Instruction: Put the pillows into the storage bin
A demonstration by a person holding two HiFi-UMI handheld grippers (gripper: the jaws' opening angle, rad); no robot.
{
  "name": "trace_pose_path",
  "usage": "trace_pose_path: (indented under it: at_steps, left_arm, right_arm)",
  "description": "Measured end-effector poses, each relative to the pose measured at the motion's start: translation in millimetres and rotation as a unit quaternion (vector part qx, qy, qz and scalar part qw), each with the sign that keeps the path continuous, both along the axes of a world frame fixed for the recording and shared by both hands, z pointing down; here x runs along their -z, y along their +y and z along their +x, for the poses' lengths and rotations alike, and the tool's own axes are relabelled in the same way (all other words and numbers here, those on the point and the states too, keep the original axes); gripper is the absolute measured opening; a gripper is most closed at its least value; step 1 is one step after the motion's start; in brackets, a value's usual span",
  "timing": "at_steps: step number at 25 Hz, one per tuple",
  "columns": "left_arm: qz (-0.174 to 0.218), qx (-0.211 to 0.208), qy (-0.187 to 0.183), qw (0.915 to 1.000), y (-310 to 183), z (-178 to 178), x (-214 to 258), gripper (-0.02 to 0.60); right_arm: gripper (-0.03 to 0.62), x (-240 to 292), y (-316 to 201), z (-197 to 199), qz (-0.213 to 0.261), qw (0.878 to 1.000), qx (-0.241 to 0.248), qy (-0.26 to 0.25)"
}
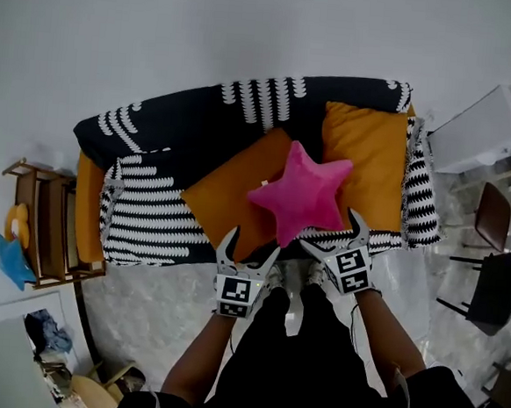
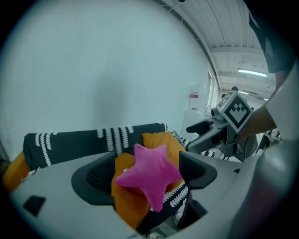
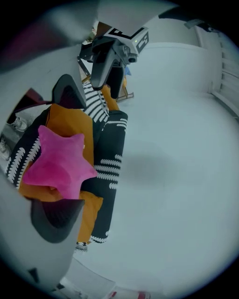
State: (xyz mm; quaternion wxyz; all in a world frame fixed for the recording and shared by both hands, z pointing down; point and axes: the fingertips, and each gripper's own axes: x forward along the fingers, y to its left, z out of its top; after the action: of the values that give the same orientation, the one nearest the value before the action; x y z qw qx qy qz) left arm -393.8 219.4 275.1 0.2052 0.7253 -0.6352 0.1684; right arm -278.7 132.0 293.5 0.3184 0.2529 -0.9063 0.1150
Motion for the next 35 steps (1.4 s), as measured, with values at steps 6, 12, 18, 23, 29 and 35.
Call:
trace_pose_path:
  at_steps: [6,12,18,23,29,35]
  left_arm:
    - [-0.054,0.014,0.016,0.9983,-28,11,-67,0.408]
    - [-0.107,0.005,0.021,0.994,-55,28,-128,0.408]
    - [-0.152,-0.015,0.01,0.9883,-72,30,-208,0.408]
    - [-0.17,-0.037,-0.002,0.9847,-75,38,-253,0.408]
    - [-0.17,-0.028,0.02,0.9848,-87,39,-286,0.408]
    - [-0.189,-0.049,0.012,0.9807,-94,51,-315,0.407]
  right_arm:
    - [0.598,-63,-19,1,-0.036,0.999,0.023,0.03]
    - [0.598,-121,-41,9,-0.056,0.996,0.031,0.058]
    - [0.6,-192,-61,13,-0.061,0.99,0.063,0.106]
    - [0.598,-236,-71,20,-0.063,0.985,0.09,0.132]
    - [0.598,-265,-83,16,-0.064,0.987,0.102,0.109]
    - [0.541,-287,-80,19,-0.076,0.981,0.118,0.131]
